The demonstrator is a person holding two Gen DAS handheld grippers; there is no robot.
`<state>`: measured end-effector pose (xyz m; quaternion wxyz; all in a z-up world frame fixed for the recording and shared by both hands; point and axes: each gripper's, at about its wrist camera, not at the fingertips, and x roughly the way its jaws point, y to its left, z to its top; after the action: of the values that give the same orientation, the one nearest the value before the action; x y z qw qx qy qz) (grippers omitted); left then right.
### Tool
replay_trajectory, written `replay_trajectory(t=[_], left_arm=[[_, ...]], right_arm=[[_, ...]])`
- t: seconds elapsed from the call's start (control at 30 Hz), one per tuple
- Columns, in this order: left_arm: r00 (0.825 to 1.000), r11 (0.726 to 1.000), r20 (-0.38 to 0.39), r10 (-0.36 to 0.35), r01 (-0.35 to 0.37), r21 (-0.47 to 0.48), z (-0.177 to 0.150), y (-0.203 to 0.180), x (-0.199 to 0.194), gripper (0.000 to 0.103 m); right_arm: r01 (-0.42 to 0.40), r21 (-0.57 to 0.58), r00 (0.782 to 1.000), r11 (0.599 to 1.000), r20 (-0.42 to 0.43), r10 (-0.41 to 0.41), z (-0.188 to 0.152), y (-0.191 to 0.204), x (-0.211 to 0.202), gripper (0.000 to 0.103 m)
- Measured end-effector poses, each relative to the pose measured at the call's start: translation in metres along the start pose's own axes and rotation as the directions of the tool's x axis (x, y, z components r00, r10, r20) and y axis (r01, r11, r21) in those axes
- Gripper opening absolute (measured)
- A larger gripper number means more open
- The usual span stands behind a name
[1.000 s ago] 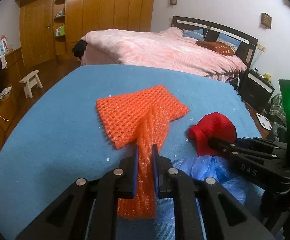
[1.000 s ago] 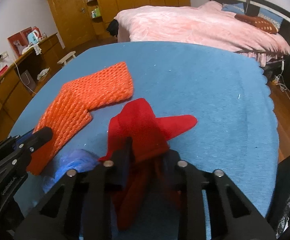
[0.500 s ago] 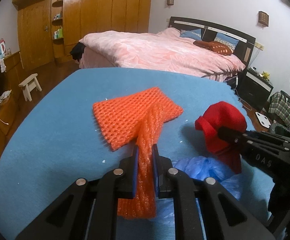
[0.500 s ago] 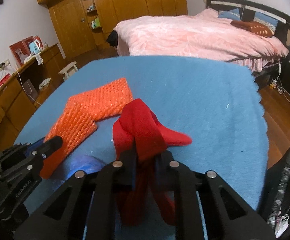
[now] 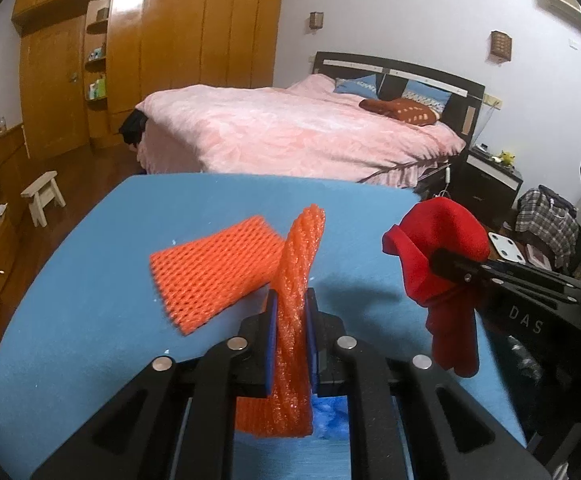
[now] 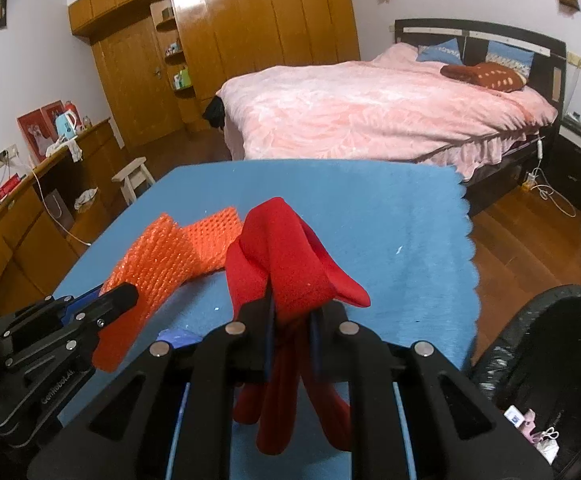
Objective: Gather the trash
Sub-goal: 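Carry the orange mesh and red cloth toward the bin with both tools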
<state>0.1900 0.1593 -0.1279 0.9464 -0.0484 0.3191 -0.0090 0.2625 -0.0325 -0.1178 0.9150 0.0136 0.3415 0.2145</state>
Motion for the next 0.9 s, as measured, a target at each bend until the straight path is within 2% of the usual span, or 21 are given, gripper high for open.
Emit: replay_trajectory(t=[0.57, 0.9], left_arm=[[0.996, 0.996, 0.041, -0.074, 0.072, 0.055, 0.019, -0.054, -0.03, 0.012], [0.987, 0.983, 0.056, -0.151, 0.144, 0.112, 0.023, -0.1, -0.041, 0.012]], right_arm=[[0.039, 0.051, 0.995, 0.998, 0.085, -0.043, 0.002, -0.032, -0.066, 0.013], [0.105, 0.091, 0.985, 0.99, 0.13, -0.117, -0.006, -0.068, -0.115, 0.013]])
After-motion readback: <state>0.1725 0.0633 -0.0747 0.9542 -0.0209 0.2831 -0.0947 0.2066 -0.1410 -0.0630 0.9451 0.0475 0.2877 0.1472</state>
